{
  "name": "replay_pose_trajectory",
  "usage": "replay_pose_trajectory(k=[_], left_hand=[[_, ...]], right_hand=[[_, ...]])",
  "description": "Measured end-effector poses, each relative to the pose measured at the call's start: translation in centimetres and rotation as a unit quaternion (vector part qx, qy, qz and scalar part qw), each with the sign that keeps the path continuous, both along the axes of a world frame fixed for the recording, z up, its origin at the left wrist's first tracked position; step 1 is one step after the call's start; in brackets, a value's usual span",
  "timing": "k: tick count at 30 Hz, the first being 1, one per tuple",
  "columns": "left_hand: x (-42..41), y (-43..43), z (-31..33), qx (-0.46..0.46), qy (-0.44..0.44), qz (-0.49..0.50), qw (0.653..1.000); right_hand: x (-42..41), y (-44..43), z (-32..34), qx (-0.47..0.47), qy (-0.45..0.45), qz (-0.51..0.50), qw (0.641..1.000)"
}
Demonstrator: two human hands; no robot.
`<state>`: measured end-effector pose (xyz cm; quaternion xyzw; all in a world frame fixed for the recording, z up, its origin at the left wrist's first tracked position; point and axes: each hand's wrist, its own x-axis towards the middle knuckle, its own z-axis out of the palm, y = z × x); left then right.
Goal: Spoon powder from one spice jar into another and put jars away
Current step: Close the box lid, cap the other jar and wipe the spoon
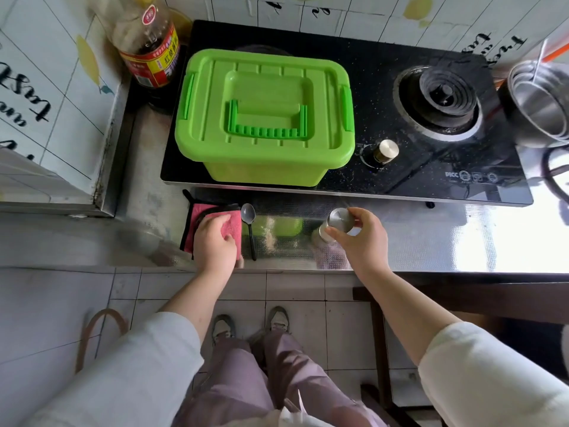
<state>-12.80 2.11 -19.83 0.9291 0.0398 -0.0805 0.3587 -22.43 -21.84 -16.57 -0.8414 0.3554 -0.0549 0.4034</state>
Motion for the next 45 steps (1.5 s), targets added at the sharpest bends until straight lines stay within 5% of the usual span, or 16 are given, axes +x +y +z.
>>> replay_pose_trajectory(k=[6,9,12,15,23,32,39,45], left_hand=[[-0.8,0.8,0.0,0.048,0.009,-0.080,0.996],[-0.9,1.6,-0.5,0.065,-0.007,-0.111,0.992],[-0.7,2.3,-1.3,0.081,-0.027,-0.136,0.987],[-0.6,3.2,-1.5,0.089,-0.035,-0.146,0.985],[0.3,4.9,-1.0,0.059,0.031,-0.170,0.983],[1.2,5.4,-0.7,0.033,0.065,-0.202,0.977],[0.5,6.0,-1.1,0.130,0.006,-0.221,0.967],[-0.2,5.3,-2.0,0.188,-0.028,-0.241,0.952]], right_hand=[[-0.3,0.6,-0.6,0.009,-0.006,0.007,1.000],[-1.1,1.9,-0.3,-0.091,-0.046,0.016,0.995],[-1.2,4.2,0.0,-0.206,-0.123,0.130,0.962],[0.2,7.0,-0.5,-0.232,-0.072,0.240,0.940],[5.7,13.0,-2.8,-0.182,0.155,0.245,0.940],[7.7,13.8,-2.8,-0.178,0.227,0.226,0.931],[6.3,12.5,-1.3,0.017,0.182,0.118,0.976],[2.2,9.2,-1.4,0.087,0.114,0.009,0.990]])
